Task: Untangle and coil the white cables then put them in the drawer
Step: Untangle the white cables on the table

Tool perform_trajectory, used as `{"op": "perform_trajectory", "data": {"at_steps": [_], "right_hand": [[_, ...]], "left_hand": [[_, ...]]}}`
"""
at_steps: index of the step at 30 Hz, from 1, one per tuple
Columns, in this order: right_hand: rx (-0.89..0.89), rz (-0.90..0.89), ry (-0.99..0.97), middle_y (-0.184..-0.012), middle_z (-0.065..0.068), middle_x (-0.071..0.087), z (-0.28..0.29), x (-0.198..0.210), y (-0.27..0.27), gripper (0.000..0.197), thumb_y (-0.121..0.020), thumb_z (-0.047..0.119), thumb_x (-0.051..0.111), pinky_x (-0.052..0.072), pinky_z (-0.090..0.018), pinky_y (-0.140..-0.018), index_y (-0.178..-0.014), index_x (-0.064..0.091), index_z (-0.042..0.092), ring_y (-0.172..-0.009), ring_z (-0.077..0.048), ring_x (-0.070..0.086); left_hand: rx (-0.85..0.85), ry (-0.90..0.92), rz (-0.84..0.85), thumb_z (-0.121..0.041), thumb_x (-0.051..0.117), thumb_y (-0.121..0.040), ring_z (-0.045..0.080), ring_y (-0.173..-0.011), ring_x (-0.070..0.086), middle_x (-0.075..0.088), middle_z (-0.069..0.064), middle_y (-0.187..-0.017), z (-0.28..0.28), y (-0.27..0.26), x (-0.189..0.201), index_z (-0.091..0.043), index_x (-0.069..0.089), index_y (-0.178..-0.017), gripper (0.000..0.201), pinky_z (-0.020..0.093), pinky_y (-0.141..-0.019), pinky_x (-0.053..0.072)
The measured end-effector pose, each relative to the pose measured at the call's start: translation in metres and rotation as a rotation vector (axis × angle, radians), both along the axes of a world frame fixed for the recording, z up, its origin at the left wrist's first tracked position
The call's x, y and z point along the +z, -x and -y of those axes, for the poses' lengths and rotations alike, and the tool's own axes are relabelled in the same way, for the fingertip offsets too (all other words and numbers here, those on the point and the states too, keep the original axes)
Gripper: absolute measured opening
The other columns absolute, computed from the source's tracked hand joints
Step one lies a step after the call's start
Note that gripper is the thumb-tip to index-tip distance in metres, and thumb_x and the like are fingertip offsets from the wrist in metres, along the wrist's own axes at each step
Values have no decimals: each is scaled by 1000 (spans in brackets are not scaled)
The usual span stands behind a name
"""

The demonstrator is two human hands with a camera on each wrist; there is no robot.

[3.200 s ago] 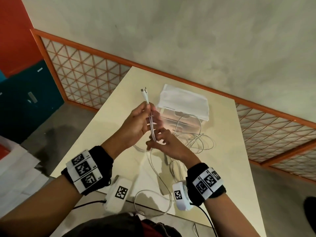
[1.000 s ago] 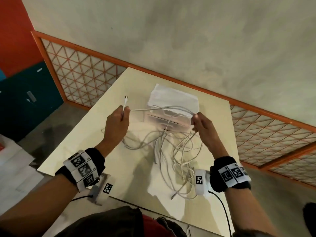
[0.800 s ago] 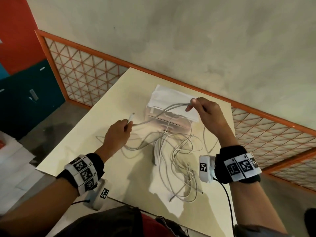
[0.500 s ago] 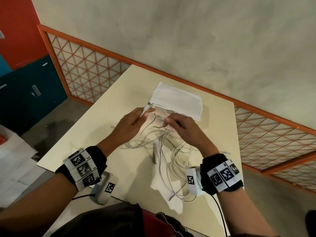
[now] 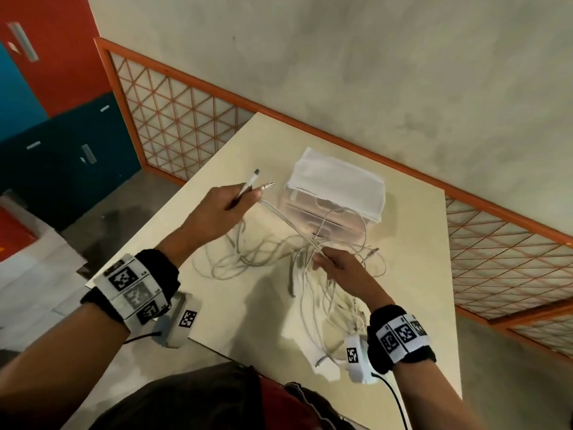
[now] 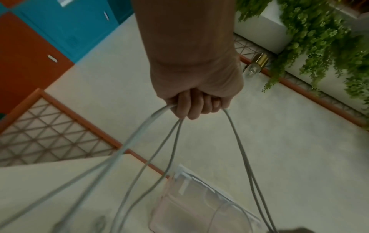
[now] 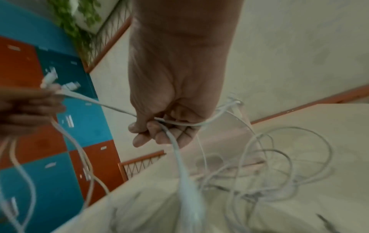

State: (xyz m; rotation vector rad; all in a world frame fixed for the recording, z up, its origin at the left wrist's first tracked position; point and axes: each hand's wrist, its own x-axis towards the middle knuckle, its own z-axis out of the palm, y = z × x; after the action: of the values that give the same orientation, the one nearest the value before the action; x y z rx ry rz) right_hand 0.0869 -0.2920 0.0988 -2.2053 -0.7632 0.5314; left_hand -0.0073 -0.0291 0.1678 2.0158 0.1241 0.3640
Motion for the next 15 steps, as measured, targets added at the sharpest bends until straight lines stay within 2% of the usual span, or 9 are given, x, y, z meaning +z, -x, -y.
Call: {"op": "perform_trajectory", "data": {"at_steps": [1,3,5,7,9,11,12,13,15], "right_hand": [[0,-12,47,-57,9,45,4,-8,1,33,-95,37,51,50,-43,-64,-75,62,13,-57,-13,48],[2,-36,130,-58,9,47,6,-15,6,33,-96,35,50,51,-43,-68,-76,62,11,-57,-14,51],[1,-52,166,-59,6,49,3,-21,8,37,-96,37,48,47,-37,-63,-76,60,9,-55,-15,50],[55,-49,230,-63,6,52,-6,-21,11,38,-97,40,45,40,-29,-64,-77,60,11,-57,-11,49],[129,-134,357,-75,4,60,-14,-27,13,46,-96,49,40,41,-28,-73,-80,66,15,-69,-11,53],[177,-212,482,-93,-6,68,-23,-37,17,63,-93,62,31,44,-34,-86,-84,73,15,-84,-19,61],[178,-220,512,-97,-11,69,-27,-42,18,69,-90,66,30,46,-36,-89,-86,74,13,-89,-23,63],[156,-208,501,-96,-13,70,-31,-46,18,70,-90,65,32,47,-35,-88,-86,74,9,-91,-26,65],[118,-151,454,-90,-14,67,-46,-50,19,52,-95,46,45,45,-28,-78,-89,73,3,-88,-27,65]], "left_hand": [[22,-49,6,-33,50,-96,8,-44,28,27,-8,-47,-7,2,0,-21,27,-56,47,19,-47,25],[66,-147,6,-37,50,-95,11,-45,29,28,-6,-48,-18,7,-4,-22,28,-55,48,24,-48,27],[101,-232,-63,-38,51,-94,13,-46,33,33,-4,-49,-26,12,-10,-21,32,-54,48,25,-49,29],[89,-334,-209,-38,52,-93,12,-49,38,40,-2,-50,-32,16,-18,-18,36,-53,47,26,-51,30],[-36,-432,-377,-40,53,-92,12,-49,40,41,-2,-50,-39,21,-30,-16,35,-52,50,30,-53,31],[-195,-455,-530,-39,55,-91,11,-48,36,34,-2,-49,-45,28,-43,-17,30,-50,53,31,-56,28],[-252,-454,-588,-38,56,-90,12,-47,34,32,-1,-50,-47,32,-50,-16,28,-50,54,31,-56,27],[-287,-460,-634,-38,57,-90,13,-48,32,31,0,-50,-46,36,-54,-16,27,-51,54,30,-54,25],[-286,-468,-687,-37,57,-90,13,-48,33,34,0,-51,-45,43,-65,-15,31,-51,51,26,-51,24]]}}
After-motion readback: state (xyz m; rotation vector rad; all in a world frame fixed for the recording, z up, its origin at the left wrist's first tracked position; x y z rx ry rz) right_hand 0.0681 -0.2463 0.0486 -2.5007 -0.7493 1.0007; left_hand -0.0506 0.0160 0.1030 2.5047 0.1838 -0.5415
